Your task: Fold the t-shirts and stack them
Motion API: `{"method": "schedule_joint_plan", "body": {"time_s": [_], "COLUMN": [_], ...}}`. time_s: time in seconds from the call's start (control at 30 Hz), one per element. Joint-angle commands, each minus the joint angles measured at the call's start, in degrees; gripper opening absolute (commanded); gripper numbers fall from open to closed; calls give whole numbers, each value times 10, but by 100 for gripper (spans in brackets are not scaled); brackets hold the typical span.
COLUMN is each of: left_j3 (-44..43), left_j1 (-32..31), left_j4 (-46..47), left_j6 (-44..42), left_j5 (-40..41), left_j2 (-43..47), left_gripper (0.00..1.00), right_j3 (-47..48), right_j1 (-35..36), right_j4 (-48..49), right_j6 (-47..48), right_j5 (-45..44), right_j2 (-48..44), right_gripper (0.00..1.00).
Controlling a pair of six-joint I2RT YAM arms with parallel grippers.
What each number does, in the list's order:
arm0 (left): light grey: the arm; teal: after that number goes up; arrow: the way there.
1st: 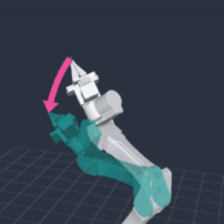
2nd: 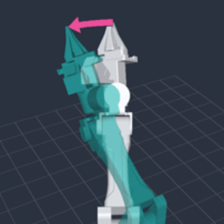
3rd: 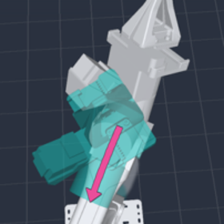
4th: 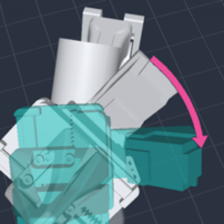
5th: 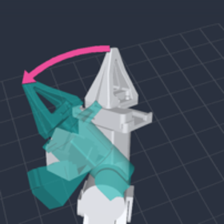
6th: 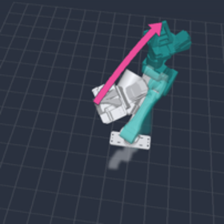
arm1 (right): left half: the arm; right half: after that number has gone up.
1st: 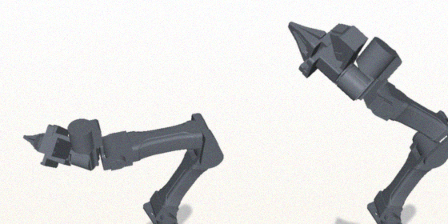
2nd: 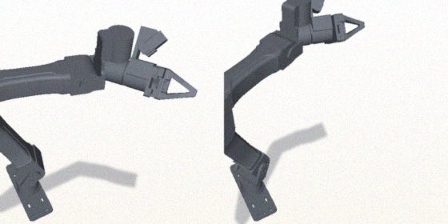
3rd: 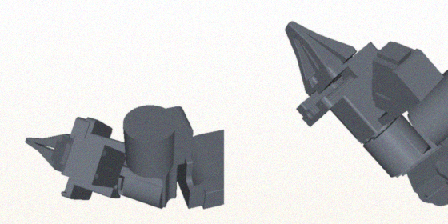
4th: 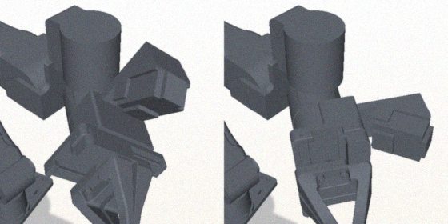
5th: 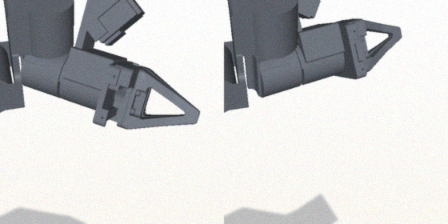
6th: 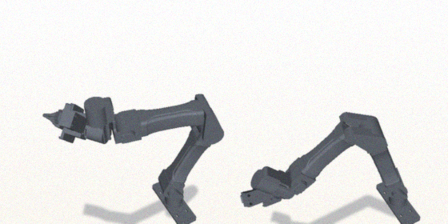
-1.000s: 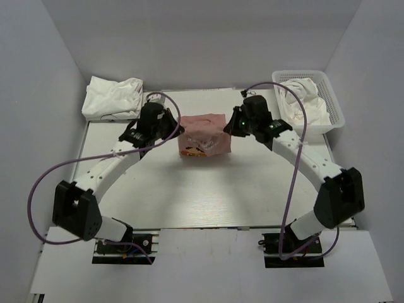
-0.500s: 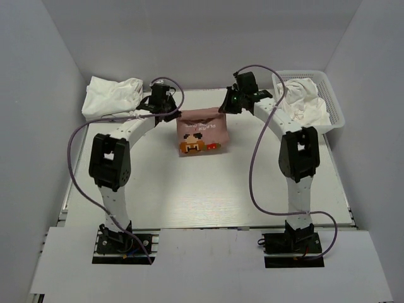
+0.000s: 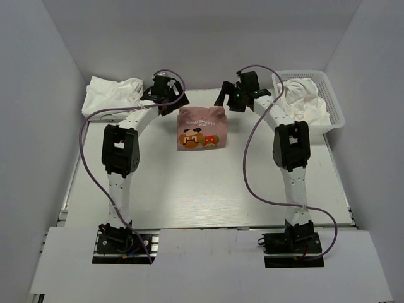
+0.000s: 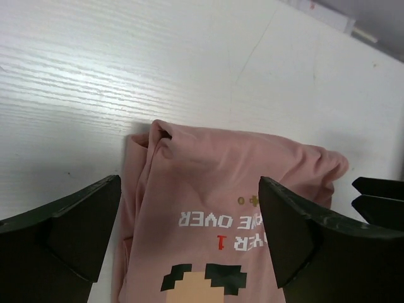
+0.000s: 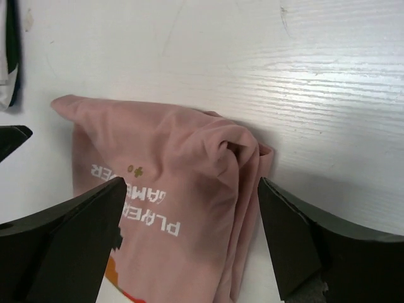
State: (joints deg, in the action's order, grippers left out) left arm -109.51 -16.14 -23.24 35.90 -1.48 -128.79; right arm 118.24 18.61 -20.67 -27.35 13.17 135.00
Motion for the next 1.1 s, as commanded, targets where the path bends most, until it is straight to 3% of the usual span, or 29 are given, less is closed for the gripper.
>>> {"method": "schedule_joint_plan", "body": {"time_s": [0.0,0.17,0.3,0.47,0.67,0.83,0.93,1.07], "left_j3": [39,108,196,257,315,340,364,365], "left_j1": [4,-9,-20,-38,-38,-33,-28,-28], "left_j4": [12,46,98,140,180,154,154,147], "left_j6": [-11,-22,-9,8,27,27,27,14], "left_j5": [12,-26,-153,-185,-219,-219,-219,-197], "left_j2": [105,166,185,178,131,102,102,137], "left_gripper": [100,100,100,100,100,100,100,100], "right_j3": [-3,-172,-337,-364,-398,-452,-465,-449], "right_j1": [5,13,29,39,27,20,15,19], "right_j4": [31,104,221,310,323,380,383,327], "right_j6": [30,25,-31,-87,-123,-149,-140,-39], "right_j5": [15,131,199,232,240,243,243,222], "right_j2": [-76,-190,-266,-229,-132,-99,-97,-136], "right_gripper": [90,90,90,90,90,90,90,90]}}
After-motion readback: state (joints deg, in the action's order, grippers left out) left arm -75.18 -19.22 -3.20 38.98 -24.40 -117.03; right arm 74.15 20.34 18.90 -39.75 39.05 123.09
